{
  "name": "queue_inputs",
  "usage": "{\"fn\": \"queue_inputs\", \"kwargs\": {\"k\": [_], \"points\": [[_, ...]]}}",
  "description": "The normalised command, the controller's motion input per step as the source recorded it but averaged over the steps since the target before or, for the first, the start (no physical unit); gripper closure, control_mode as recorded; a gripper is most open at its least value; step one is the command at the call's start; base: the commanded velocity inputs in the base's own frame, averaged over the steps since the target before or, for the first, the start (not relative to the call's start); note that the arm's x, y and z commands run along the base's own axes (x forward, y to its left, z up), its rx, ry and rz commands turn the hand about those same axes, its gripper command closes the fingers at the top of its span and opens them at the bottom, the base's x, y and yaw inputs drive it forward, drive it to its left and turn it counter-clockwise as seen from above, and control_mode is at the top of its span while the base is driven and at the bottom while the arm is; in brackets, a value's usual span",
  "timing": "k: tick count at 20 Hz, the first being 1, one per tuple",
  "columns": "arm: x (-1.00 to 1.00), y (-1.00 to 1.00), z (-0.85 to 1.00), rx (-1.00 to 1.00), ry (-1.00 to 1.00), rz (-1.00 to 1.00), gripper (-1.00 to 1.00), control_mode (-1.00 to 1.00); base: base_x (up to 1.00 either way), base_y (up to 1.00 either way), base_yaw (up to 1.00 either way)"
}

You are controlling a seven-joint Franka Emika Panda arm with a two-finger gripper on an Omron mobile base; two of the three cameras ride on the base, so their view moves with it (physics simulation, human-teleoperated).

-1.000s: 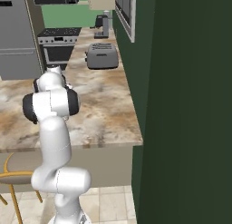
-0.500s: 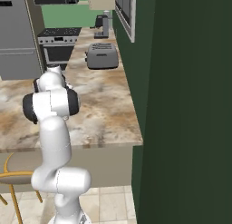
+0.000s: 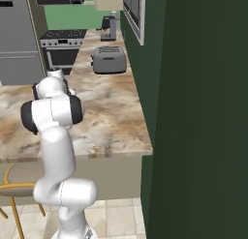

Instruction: Place the drinks on the dining counter in a tight cluster.

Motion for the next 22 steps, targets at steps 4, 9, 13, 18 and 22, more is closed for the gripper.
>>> {"fn": "queue_inputs", "kwargs": {"k": [4, 9, 13, 18, 22], "points": [[-1.00, -0.62, 0.63, 0.11, -0.05, 0.00, 1.00, -1.00, 0.00, 0.00, 0.00], [-0.94, -0.71, 0.95, 0.08, -0.01, 0.00, 1.00, -1.00, 0.00, 0.00, 0.00], [-0.94, -0.34, 0.81, 0.04, 0.00, 0.07, 1.00, -1.00, 0.00, 0.00, 0.00], [-1.00, -0.19, 0.64, 0.01, 0.00, 0.13, 1.00, -1.00, 0.00, 0.00, 0.00], [-0.93, -0.01, 0.40, -0.02, -0.02, 0.14, 1.00, -1.00, 0.00, 0.00, 0.00]]}}
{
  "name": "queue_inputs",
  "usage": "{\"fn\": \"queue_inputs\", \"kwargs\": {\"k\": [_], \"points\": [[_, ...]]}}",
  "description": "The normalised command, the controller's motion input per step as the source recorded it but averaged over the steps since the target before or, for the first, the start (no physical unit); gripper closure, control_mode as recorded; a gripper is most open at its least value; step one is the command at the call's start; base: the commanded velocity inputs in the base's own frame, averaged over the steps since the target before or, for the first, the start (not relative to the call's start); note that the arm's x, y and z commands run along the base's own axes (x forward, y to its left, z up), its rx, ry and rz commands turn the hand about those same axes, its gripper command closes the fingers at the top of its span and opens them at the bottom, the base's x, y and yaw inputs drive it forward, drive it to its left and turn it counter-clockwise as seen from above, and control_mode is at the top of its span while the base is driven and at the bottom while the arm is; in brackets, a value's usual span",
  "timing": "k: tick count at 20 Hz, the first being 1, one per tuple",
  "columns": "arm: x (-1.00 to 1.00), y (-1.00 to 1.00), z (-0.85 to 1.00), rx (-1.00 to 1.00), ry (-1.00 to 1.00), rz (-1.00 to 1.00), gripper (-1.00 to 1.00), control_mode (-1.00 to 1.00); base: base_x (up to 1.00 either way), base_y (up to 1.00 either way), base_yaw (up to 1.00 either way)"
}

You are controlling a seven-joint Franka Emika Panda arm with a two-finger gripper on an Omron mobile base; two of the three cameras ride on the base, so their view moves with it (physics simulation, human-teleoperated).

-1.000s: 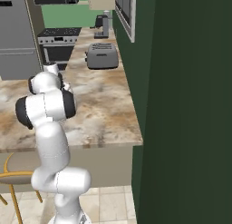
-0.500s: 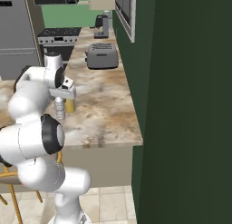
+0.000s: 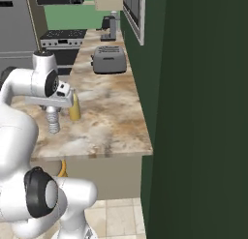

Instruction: Place the drinks on the dining counter in a tight cluster.

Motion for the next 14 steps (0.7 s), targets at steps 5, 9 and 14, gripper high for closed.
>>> {"fn": "queue_inputs", "kwargs": {"k": [5, 9, 14], "points": [[-0.26, 0.03, 0.13, -0.03, 0.01, 0.04, 1.00, -1.00, 0.00, 0.00, 0.00], [0.00, 0.00, 0.00, 0.00, 0.00, 0.00, 1.00, -1.00, 0.00, 0.00, 0.00], [-0.06, 0.00, 0.00, 0.00, 0.00, 0.00, 1.00, 1.00, -0.29, 0.00, 0.00]]}}
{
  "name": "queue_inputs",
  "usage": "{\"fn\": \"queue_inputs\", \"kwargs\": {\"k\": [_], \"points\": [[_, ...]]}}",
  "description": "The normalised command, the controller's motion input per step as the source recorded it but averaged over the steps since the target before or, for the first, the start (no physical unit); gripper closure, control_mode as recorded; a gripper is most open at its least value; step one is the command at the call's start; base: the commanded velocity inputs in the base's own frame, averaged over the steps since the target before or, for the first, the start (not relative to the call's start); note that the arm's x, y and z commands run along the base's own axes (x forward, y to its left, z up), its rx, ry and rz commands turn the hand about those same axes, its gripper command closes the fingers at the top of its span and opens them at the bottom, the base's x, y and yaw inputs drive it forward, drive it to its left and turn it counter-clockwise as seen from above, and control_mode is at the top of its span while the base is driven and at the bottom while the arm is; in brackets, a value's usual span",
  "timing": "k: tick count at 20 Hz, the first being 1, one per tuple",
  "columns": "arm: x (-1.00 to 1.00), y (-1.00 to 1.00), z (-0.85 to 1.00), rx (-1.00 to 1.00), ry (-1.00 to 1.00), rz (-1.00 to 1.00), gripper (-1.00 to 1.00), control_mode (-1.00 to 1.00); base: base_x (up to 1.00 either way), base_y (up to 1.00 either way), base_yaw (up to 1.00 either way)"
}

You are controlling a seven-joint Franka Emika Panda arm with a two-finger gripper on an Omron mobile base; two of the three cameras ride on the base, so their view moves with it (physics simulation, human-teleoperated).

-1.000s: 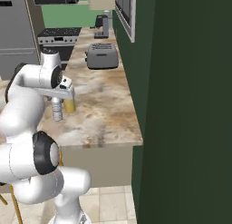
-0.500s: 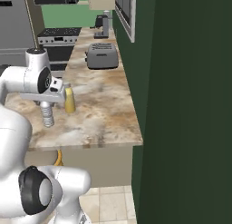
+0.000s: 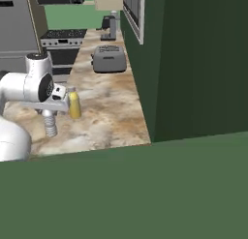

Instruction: Place the drinks on the dining counter in a tight cluster.

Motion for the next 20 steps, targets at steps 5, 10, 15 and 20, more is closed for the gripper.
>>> {"fn": "queue_inputs", "kwargs": {"k": [5, 10, 15, 20], "points": [[0.00, 0.00, 0.00, 0.00, 0.00, 0.00, 1.00, 1.00, -1.00, 0.00, 0.00], [0.00, 0.00, 0.00, 0.00, 0.00, 0.00, 1.00, 1.00, -1.00, 0.36, 0.04], [0.00, 0.00, 0.00, 0.00, 0.00, 0.00, 1.00, 1.00, -0.86, 1.00, -0.17], [0.00, 0.00, 0.00, 0.00, 0.00, 0.00, 1.00, 1.00, -0.78, 1.00, -0.23]]}}
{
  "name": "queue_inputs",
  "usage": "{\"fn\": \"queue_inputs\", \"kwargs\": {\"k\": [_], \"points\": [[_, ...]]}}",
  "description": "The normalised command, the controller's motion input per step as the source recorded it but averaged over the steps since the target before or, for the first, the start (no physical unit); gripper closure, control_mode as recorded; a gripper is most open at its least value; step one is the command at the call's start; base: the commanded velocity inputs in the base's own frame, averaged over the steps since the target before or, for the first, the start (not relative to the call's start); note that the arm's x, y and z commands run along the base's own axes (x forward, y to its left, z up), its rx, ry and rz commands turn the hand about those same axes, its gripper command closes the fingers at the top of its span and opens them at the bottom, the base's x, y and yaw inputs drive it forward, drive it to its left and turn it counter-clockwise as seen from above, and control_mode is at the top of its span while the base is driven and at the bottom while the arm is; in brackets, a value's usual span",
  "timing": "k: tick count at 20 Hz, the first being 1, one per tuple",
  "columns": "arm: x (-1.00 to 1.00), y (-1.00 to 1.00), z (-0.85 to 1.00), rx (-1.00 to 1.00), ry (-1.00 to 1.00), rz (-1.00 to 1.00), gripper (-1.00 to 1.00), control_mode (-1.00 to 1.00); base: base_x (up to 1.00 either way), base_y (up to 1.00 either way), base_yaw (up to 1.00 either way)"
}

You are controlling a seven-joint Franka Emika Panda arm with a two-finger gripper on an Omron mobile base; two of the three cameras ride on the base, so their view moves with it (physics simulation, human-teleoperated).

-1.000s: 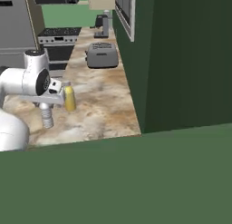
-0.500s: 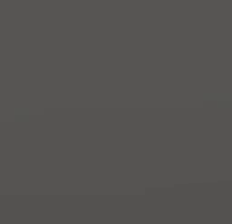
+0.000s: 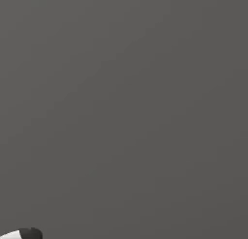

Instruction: Place the drinks on the dining counter in a tight cluster.

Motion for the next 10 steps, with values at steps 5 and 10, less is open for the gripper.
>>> {"fn": "queue_inputs", "kwargs": {"k": [5, 10], "points": [[0.00, 0.00, 0.00, 0.00, 0.00, 0.00, 1.00, 1.00, -0.61, 1.00, -0.24], [0.00, 0.00, 0.00, 0.00, 0.00, 0.00, 1.00, 1.00, -0.47, 1.00, -0.24]]}}
